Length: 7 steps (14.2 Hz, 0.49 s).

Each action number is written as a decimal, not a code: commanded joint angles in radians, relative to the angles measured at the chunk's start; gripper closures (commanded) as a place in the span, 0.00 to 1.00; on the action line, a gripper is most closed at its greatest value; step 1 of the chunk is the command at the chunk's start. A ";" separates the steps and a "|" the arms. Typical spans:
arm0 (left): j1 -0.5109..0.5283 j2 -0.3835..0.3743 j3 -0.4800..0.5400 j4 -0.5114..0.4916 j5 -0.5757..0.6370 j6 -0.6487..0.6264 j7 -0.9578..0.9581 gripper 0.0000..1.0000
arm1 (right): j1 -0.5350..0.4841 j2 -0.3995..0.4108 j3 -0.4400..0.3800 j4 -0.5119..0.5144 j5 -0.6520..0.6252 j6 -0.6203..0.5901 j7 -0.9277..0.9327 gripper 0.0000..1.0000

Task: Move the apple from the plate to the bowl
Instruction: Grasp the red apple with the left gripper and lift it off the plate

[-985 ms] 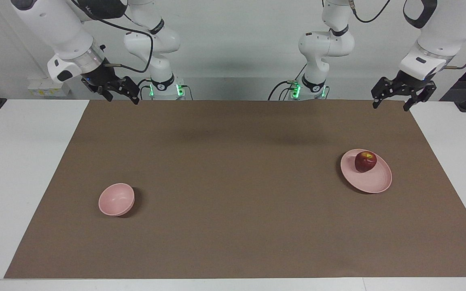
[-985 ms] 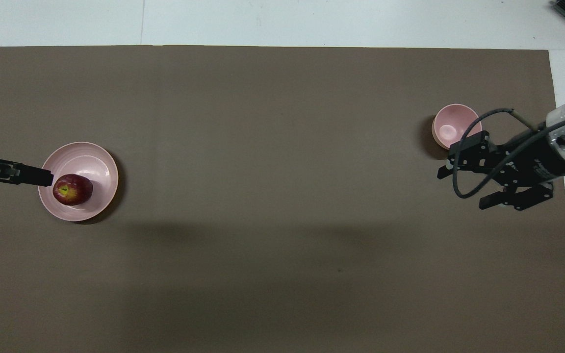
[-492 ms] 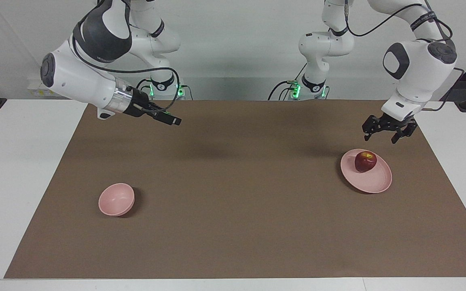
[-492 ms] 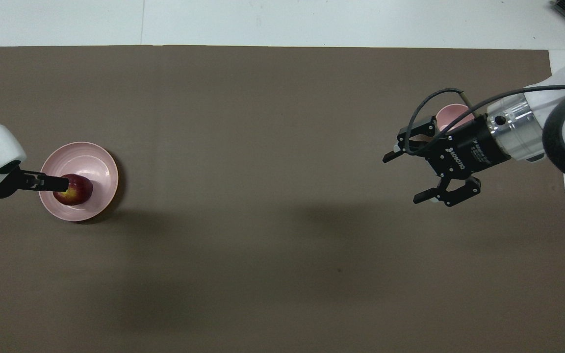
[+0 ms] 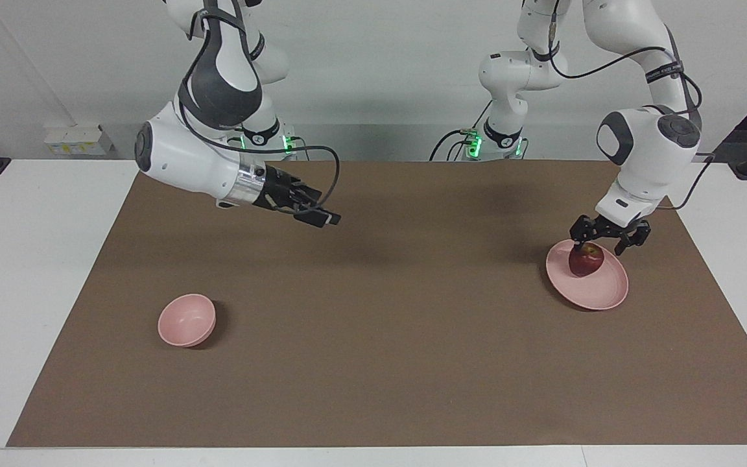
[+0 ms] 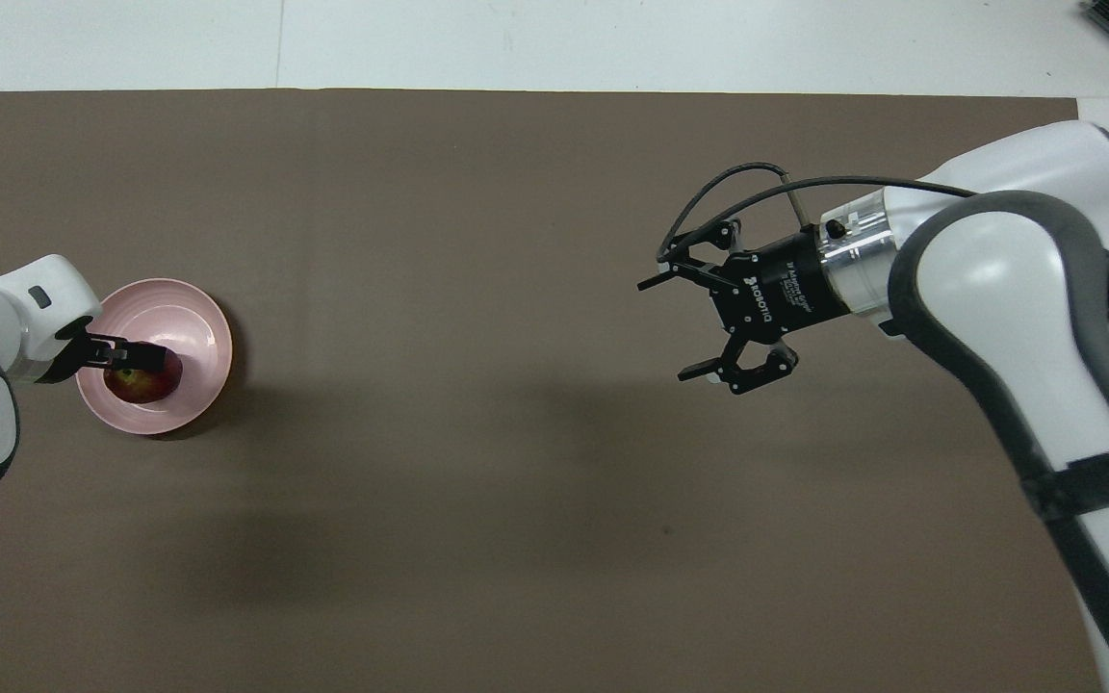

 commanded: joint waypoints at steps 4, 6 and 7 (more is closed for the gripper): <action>0.019 0.022 -0.005 -0.038 -0.098 0.073 0.018 0.00 | 0.108 0.005 0.002 -0.056 0.142 0.171 0.114 0.00; 0.019 0.023 -0.005 -0.057 -0.117 0.084 0.018 0.00 | 0.137 0.004 0.004 -0.061 0.155 0.224 0.155 0.00; 0.019 0.032 -0.005 -0.073 -0.117 0.117 0.018 0.00 | 0.152 0.004 0.004 -0.061 0.156 0.242 0.172 0.00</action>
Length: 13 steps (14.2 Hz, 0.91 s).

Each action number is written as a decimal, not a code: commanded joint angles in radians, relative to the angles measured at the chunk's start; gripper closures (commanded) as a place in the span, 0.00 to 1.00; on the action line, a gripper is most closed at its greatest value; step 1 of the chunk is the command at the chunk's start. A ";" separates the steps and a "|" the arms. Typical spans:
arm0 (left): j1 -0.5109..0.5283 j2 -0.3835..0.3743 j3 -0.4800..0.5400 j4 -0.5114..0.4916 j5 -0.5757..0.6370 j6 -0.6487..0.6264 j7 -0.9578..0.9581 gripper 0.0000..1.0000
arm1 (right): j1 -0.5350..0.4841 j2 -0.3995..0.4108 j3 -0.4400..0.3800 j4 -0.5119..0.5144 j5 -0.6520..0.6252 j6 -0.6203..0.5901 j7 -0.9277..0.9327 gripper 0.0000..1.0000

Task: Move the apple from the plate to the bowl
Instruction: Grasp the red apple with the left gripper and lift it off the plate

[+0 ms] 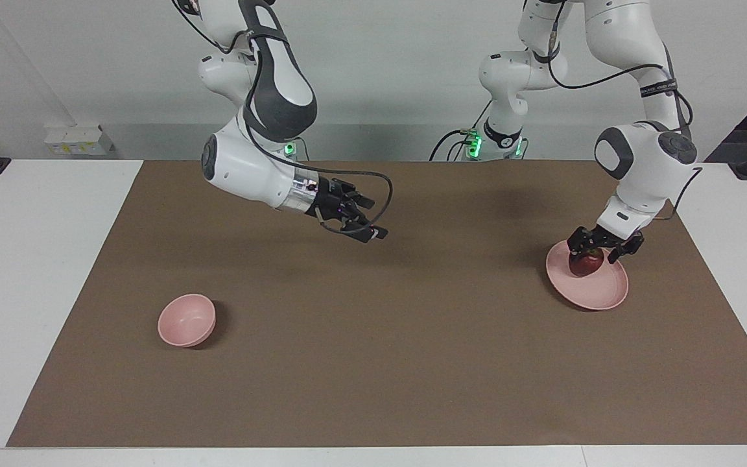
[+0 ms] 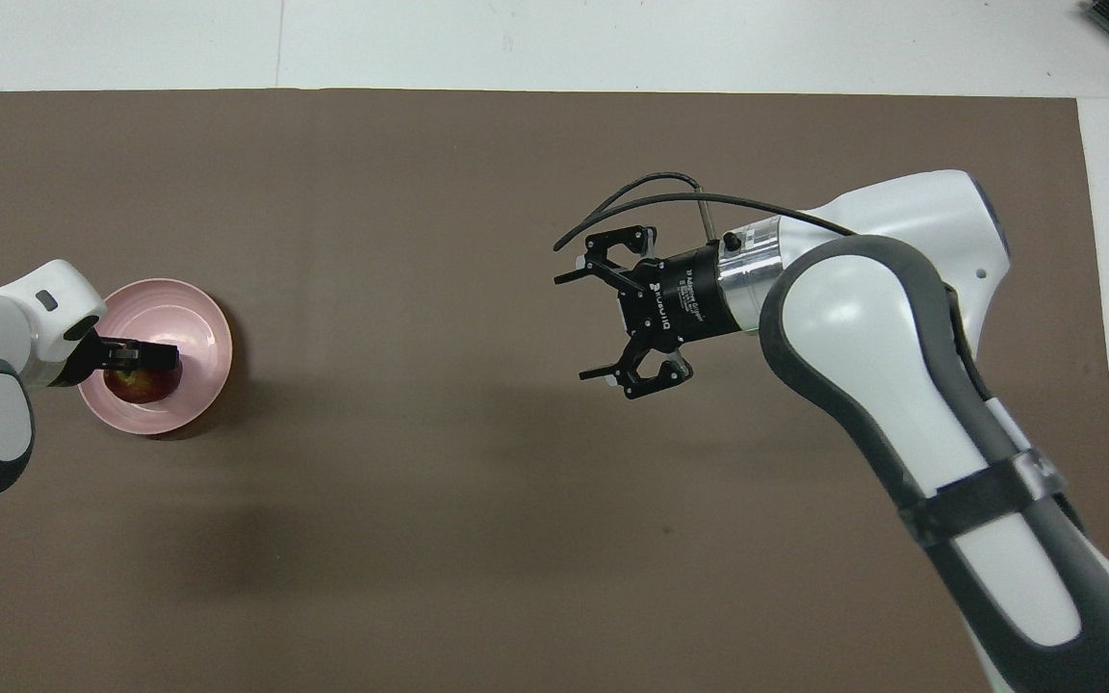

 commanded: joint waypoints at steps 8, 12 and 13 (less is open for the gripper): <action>0.023 0.002 -0.002 -0.048 -0.022 0.078 0.052 0.67 | 0.137 0.035 -0.001 -0.036 0.091 0.217 0.087 0.00; 0.025 0.012 -0.002 -0.010 -0.021 0.048 0.047 1.00 | 0.167 0.070 0.002 -0.041 0.080 0.269 0.100 0.00; 0.023 0.010 -0.004 0.022 -0.021 0.013 0.046 1.00 | 0.181 0.073 0.001 -0.042 0.086 0.285 0.103 0.00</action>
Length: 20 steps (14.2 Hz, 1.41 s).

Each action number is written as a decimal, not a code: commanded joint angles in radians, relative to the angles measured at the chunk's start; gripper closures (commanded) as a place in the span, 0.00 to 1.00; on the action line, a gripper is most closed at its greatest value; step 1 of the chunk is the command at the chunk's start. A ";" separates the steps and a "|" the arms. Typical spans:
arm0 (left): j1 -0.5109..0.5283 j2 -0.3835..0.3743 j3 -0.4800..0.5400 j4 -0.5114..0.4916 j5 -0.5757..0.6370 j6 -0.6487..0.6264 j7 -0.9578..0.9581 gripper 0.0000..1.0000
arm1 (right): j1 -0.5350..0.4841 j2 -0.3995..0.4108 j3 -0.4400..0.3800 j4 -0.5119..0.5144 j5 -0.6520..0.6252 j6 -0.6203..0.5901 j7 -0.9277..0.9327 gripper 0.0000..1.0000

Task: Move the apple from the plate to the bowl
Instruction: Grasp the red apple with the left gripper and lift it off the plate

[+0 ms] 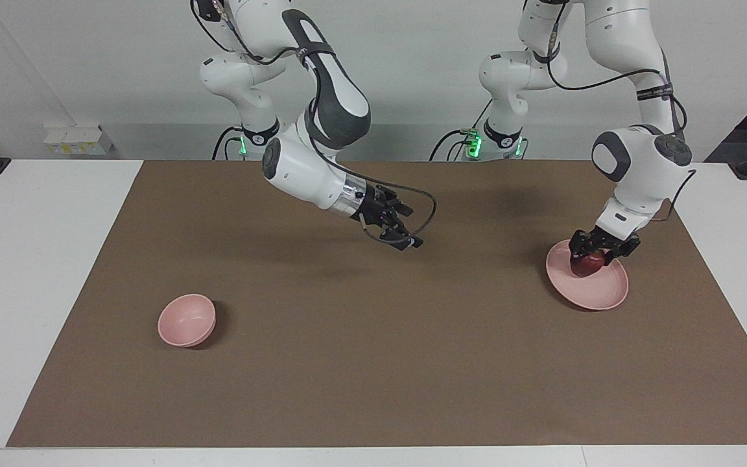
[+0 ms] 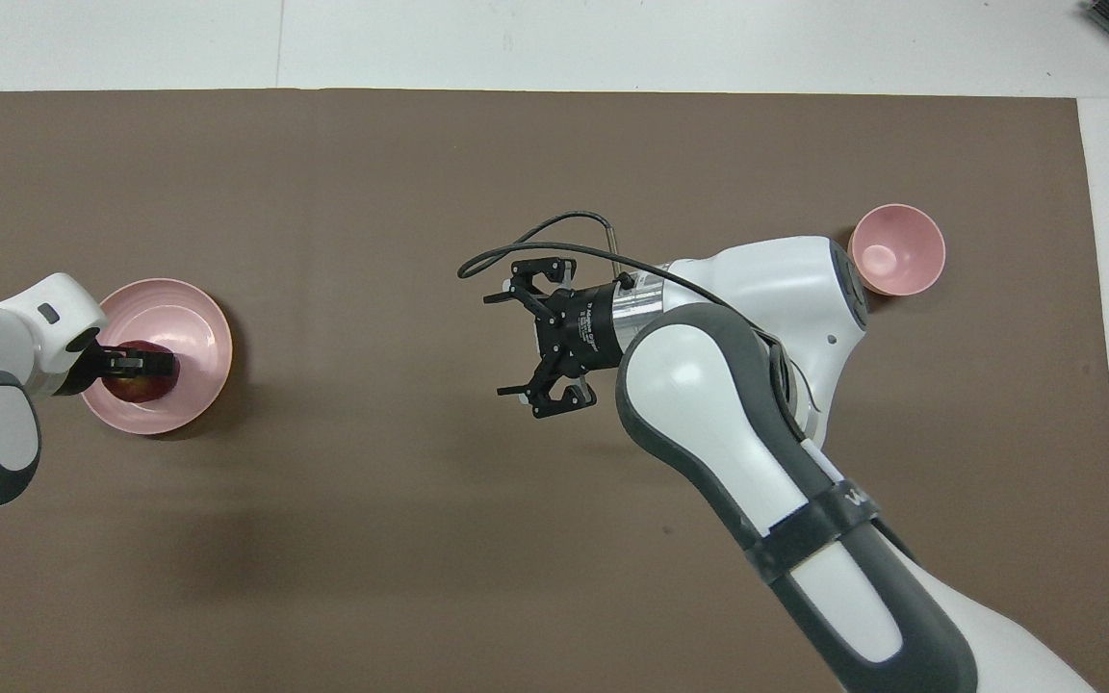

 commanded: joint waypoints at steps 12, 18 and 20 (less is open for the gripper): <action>-0.023 -0.047 -0.037 0.246 -0.398 -0.451 0.070 1.00 | 0.023 0.008 0.002 -0.015 0.031 0.040 0.058 0.00; -0.052 -0.068 -0.039 0.232 -0.702 -0.528 0.088 1.00 | 0.023 0.005 0.002 -0.021 0.053 0.044 0.056 0.00; -0.054 -0.068 -0.041 0.230 -0.748 -0.543 0.091 1.00 | 0.024 0.005 0.002 -0.020 0.056 0.044 0.056 0.00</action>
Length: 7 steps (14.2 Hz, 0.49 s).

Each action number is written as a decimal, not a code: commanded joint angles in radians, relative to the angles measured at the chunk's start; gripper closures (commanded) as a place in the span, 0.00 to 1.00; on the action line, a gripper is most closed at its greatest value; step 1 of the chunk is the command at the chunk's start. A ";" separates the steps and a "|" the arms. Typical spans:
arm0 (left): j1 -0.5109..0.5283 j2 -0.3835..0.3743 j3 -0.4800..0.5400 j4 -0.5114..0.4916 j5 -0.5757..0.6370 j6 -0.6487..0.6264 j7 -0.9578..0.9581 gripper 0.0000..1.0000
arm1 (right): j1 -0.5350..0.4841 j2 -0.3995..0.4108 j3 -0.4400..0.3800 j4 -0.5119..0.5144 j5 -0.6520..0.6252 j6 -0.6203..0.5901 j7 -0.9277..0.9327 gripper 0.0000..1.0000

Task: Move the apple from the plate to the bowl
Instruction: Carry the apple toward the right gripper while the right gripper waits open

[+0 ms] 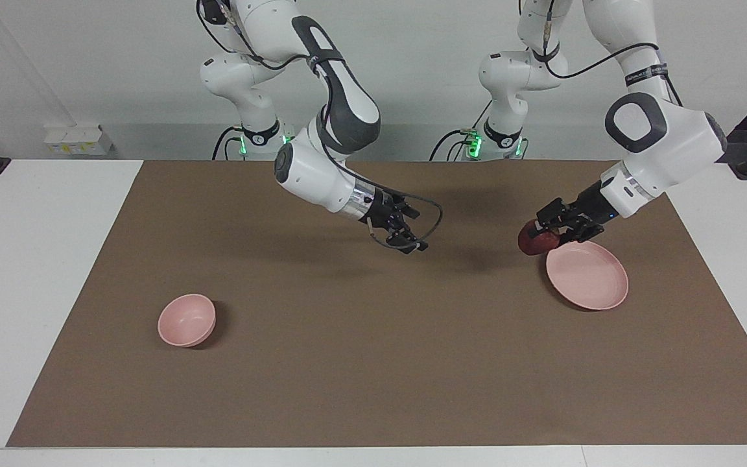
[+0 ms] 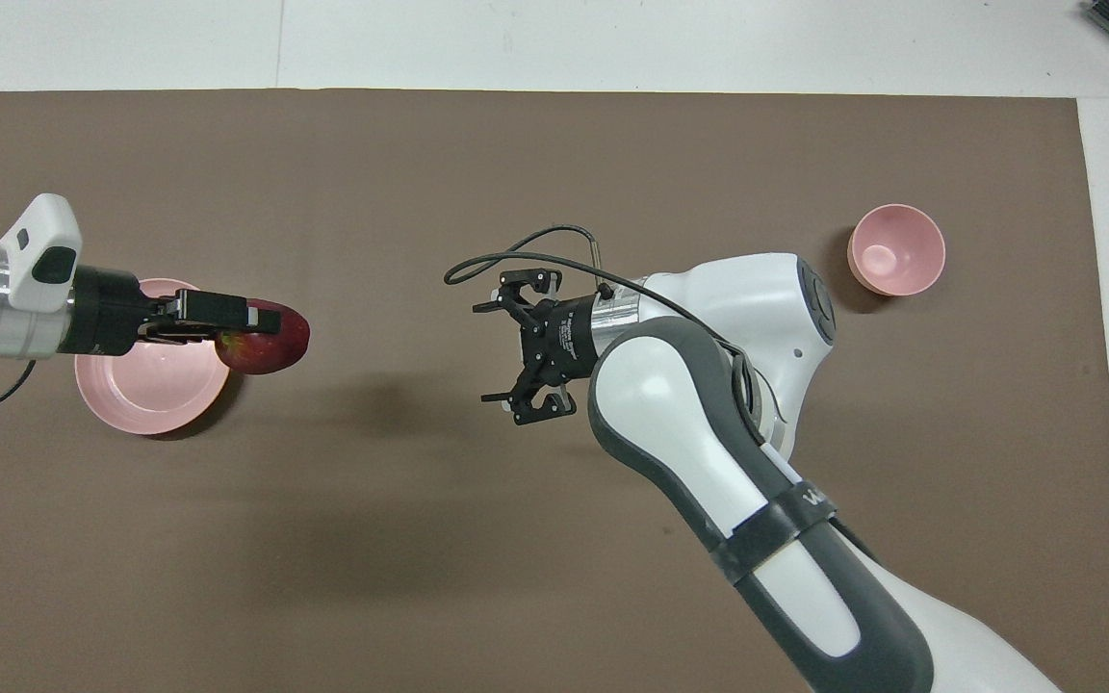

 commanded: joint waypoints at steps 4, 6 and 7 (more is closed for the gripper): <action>-0.023 -0.051 -0.013 -0.035 -0.225 -0.016 0.022 1.00 | -0.001 -0.009 0.004 -0.014 0.032 0.022 0.012 0.00; -0.025 -0.055 -0.031 -0.046 -0.271 -0.001 0.022 1.00 | 0.018 -0.009 0.004 -0.016 0.043 0.040 0.016 0.00; -0.025 -0.058 -0.066 -0.054 -0.296 0.037 0.020 1.00 | 0.025 -0.004 0.004 -0.016 0.046 0.065 0.023 0.00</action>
